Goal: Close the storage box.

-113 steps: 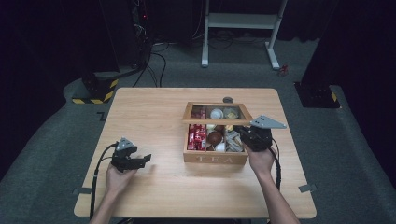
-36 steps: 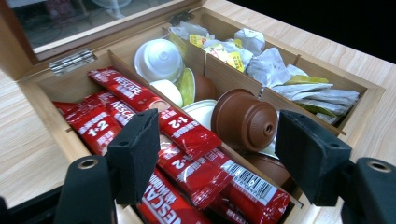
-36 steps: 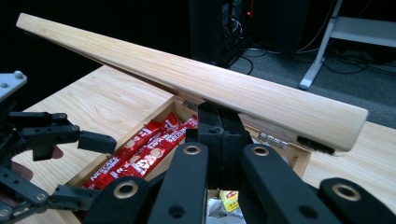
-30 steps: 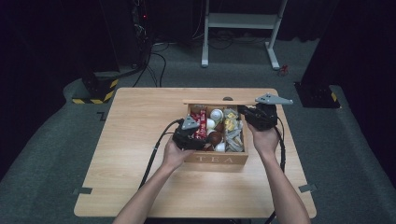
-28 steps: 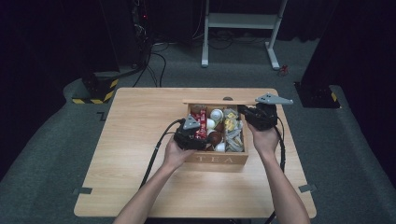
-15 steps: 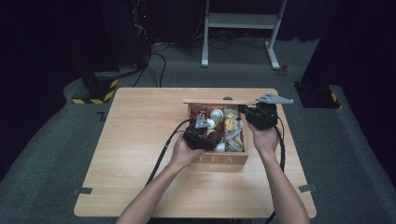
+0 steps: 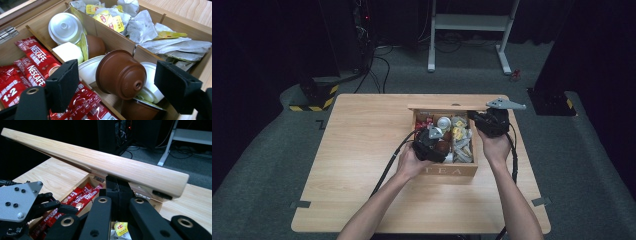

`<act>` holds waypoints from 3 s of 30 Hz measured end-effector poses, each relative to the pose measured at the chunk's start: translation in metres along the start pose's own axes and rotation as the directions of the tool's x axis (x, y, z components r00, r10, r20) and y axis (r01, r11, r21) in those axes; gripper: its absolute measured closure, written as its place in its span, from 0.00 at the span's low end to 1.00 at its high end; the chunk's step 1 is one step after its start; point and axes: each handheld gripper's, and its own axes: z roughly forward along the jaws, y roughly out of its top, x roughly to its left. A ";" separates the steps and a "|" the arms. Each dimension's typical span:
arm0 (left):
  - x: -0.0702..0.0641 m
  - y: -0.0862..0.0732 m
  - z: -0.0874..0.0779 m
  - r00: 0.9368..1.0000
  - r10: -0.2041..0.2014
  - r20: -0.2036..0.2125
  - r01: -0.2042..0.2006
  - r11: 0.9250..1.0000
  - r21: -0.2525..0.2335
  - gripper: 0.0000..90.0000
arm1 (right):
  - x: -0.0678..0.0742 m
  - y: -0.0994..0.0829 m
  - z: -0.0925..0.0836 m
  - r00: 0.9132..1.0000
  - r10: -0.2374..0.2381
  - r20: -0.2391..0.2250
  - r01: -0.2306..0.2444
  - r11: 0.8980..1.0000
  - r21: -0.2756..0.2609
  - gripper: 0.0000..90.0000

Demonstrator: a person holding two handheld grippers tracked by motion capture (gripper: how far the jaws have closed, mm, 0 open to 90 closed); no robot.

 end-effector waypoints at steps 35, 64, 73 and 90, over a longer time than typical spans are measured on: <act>-0.002 0.009 0.013 0.999 0.008 0.032 -0.010 0.997 0.071 0.44 | 0.001 0.004 0.004 1.000 -0.016 0.024 0.016 1.000 0.005 1.00; 0.006 0.011 -0.030 0.997 -0.031 0.067 0.038 0.994 -0.100 0.44 | 0.000 0.002 0.005 1.000 -0.017 0.012 0.017 1.000 0.012 1.00; 0.010 0.005 -0.040 0.997 -0.038 0.065 0.045 0.992 -0.116 0.44 | 0.001 0.001 0.005 1.000 -0.020 0.011 0.020 1.000 0.019 1.00; 0.022 -0.002 -0.060 0.994 -0.064 0.083 0.077 0.984 -0.161 0.44 | 0.001 0.000 0.005 1.000 -0.016 0.005 0.016 1.000 0.026 1.00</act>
